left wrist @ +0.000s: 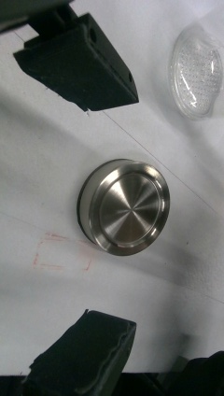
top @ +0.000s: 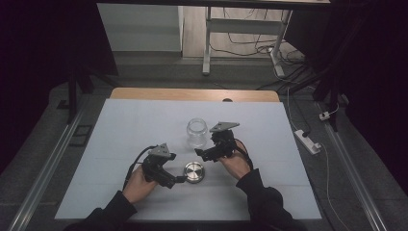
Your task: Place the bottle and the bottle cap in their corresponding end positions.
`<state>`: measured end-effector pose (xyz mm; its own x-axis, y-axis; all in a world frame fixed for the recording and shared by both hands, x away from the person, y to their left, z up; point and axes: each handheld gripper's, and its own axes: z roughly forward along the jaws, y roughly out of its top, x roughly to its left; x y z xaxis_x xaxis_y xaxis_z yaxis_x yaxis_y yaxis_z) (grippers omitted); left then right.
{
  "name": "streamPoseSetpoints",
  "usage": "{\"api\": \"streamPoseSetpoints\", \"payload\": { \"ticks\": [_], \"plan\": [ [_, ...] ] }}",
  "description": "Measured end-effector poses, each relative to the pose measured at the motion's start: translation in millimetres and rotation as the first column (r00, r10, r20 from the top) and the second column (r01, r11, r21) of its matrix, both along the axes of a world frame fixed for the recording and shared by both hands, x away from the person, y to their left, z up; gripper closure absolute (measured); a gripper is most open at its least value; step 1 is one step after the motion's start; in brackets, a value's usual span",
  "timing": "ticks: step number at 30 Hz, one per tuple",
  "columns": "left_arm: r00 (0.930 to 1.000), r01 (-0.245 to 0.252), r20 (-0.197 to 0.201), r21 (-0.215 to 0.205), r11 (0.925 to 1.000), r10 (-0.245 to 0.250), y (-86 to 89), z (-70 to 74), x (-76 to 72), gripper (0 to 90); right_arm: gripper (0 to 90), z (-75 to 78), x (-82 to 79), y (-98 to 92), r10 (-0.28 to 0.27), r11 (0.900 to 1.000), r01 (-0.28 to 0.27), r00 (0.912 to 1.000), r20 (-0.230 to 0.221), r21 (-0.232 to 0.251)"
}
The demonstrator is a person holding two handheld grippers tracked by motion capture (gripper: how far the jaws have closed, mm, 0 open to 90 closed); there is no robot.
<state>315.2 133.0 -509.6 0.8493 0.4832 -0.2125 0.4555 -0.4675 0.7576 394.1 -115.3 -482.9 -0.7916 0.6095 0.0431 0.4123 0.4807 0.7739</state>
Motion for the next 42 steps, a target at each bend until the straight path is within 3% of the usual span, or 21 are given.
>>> {"api": "streamPoseSetpoints", "payload": {
  "ticks": [8,25,42],
  "plan": [
    [0.9999,-0.015,0.005,-0.013,0.9998,0.015,8.8,4.9,-3.8,0.0,0.0,6.3,-10.5,-6.3,0.004,1.000,-0.004,1.0000,0.002,0.013],
    [0.9995,-0.032,-0.008,0.008,0.9995,0.032,26.5,6.1,-20.4,0.0,0.0,8.5,-36.4,-23.8,0.017,1.000,-0.017,0.9998,-0.009,0.021],
    [0.9927,-0.121,-0.001,-0.011,0.9926,0.121,64.7,10.4,-42.6,0.0,0.0,8.7,-64.8,-50.3,0.003,1.000,-0.003,0.9995,0.033,0.018]
  ]
}}
